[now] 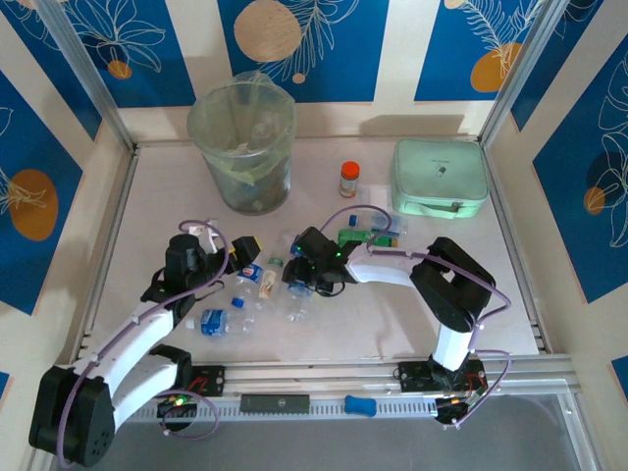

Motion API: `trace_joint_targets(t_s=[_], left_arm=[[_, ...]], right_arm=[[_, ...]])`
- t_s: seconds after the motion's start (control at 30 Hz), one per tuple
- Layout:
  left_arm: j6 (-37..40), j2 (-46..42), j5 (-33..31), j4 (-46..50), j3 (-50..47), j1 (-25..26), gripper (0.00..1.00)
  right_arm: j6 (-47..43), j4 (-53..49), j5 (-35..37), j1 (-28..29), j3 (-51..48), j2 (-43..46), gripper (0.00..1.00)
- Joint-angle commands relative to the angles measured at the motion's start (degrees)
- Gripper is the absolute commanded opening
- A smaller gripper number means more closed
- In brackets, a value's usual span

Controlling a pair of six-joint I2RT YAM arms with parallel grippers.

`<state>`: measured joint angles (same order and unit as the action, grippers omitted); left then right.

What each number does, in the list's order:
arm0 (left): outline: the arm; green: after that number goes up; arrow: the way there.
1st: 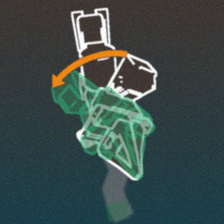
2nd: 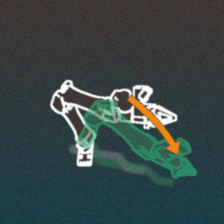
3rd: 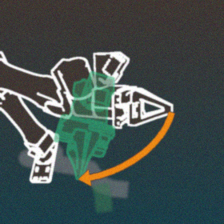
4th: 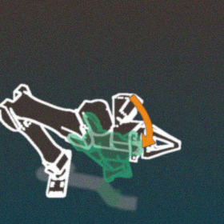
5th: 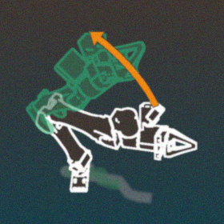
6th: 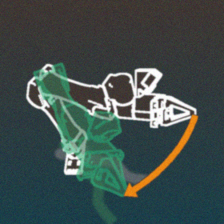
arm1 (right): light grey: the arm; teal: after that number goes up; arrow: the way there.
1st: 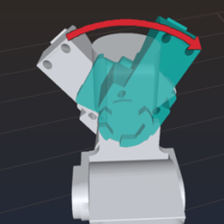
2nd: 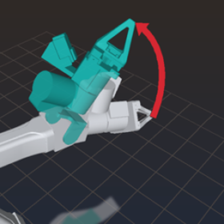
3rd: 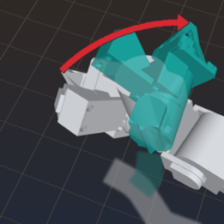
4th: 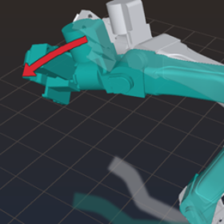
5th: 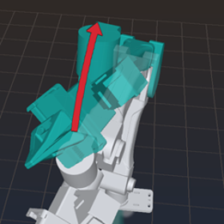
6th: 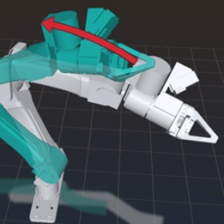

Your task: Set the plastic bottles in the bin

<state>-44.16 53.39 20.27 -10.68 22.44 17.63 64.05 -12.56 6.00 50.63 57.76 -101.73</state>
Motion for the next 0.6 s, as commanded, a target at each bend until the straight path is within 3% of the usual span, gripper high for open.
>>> trace_joint_targets(t_s=[0.0,0.27,0.57], left_arm=[[-0.3,0.6,-2.0,-3.1,1.8,1.5,0.99],[0.2,1.3,-3.6,-2.4,2.2,3.0,1.00],[1.9,6.4,-3.1,-4.7,6.7,7.0,1.00]], right_arm=[[-0.6,-0.3,-0.6,-0.3,-0.8,-0.6,0.71],[-0.5,1.5,-1.2,-1.1,-2.6,0.5,0.57],[-5.2,0.3,-1.1,-4.0,-2.4,9.3,0.55]])
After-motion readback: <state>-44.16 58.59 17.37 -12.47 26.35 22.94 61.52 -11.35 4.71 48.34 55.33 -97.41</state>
